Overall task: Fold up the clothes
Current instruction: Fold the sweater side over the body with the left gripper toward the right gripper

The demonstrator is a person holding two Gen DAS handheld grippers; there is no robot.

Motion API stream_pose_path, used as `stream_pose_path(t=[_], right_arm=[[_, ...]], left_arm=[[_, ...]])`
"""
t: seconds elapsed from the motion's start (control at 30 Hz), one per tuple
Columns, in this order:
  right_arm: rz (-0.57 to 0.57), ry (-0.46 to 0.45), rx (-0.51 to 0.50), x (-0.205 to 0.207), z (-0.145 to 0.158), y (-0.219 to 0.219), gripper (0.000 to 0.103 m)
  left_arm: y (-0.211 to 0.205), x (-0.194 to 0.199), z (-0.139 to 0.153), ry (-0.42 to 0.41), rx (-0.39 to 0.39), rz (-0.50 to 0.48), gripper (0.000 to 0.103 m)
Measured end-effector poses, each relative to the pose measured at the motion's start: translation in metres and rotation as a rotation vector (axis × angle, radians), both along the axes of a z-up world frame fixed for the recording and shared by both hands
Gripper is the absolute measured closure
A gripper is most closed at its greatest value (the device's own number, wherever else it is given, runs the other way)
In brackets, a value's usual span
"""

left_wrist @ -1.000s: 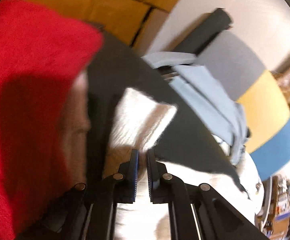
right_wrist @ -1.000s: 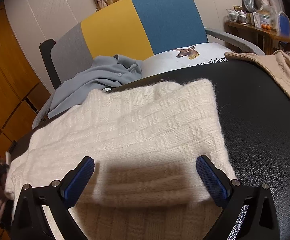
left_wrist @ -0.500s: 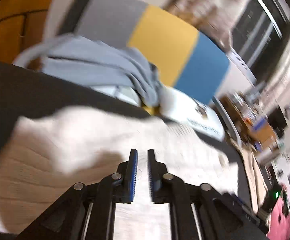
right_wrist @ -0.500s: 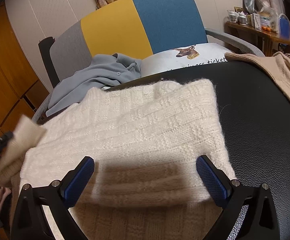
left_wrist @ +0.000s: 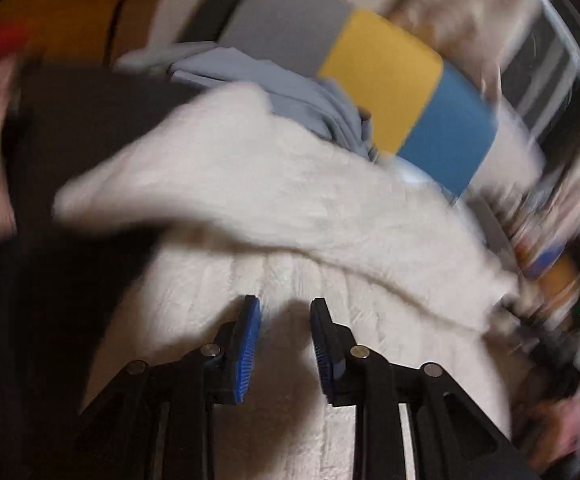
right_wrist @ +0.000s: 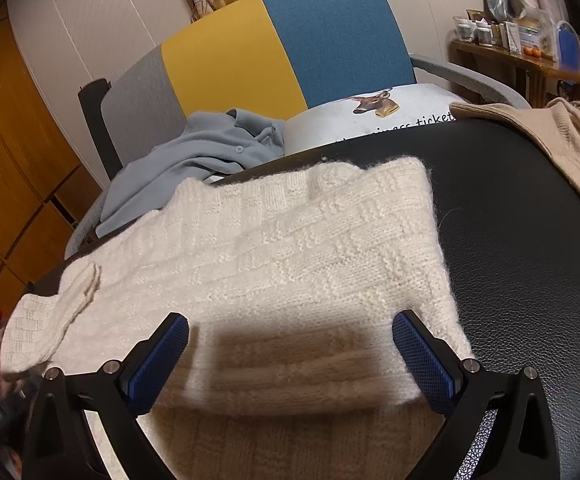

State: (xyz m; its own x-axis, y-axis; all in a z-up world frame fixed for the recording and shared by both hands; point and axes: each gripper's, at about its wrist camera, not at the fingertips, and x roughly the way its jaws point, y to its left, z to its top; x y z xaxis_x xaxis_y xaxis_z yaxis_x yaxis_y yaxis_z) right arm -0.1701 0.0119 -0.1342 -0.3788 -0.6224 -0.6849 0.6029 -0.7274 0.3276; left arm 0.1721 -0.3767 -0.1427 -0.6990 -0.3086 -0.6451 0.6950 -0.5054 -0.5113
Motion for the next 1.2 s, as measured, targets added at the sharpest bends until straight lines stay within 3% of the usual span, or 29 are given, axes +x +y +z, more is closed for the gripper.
stream_pose_path(t=[0.07, 0.13, 0.27, 0.37, 0.43, 0.53, 0.67, 0.87, 0.9, 0.93, 1.2], right_arm=[[0.006, -0.057, -0.062, 0.004, 0.010, -0.003, 0.000], [0.031, -0.140, -0.175, 0.011, 0.022, -0.007, 0.000], [0.278, -0.326, -0.400, 0.047, 0.040, -0.059, 0.000], [0.378, -0.476, -0.437, 0.066, 0.032, -0.105, 0.015], [0.365, -0.564, -0.414, 0.071, 0.014, -0.131, 0.030], [0.308, -0.656, -0.371, 0.072, -0.011, -0.151, 0.036], [0.293, -0.611, -0.362, 0.078, -0.009, -0.165, 0.040], [0.282, -0.545, -0.241, 0.082, -0.009, -0.195, 0.043], [0.273, -0.509, -0.213, 0.082, -0.006, -0.198, 0.064], [0.265, -0.473, -0.185, 0.083, -0.004, -0.201, 0.096], [0.283, -0.320, -0.167, 0.082, 0.035, -0.197, 0.096]], left_arm=[[-0.006, 0.007, -0.006, 0.037, 0.040, 0.004, 0.079], [-0.004, 0.004, -0.005, 0.018, 0.018, 0.005, 0.079], [0.001, 0.000, -0.002, -0.017, -0.017, 0.000, 0.078], [-0.004, 0.008, -0.005, 0.033, 0.019, -0.002, 0.078], [-0.005, 0.010, -0.006, 0.049, 0.026, -0.002, 0.078], [-0.004, 0.009, -0.007, 0.054, 0.024, -0.002, 0.078], [-0.003, 0.007, -0.008, 0.060, 0.023, -0.002, 0.078], [0.002, 0.010, -0.008, 0.078, 0.032, -0.002, 0.078], [0.002, 0.010, -0.009, 0.080, 0.032, -0.001, 0.078], [0.002, 0.011, -0.009, 0.082, 0.034, -0.001, 0.078], [-0.001, 0.015, -0.009, 0.119, 0.074, 0.002, 0.078]])
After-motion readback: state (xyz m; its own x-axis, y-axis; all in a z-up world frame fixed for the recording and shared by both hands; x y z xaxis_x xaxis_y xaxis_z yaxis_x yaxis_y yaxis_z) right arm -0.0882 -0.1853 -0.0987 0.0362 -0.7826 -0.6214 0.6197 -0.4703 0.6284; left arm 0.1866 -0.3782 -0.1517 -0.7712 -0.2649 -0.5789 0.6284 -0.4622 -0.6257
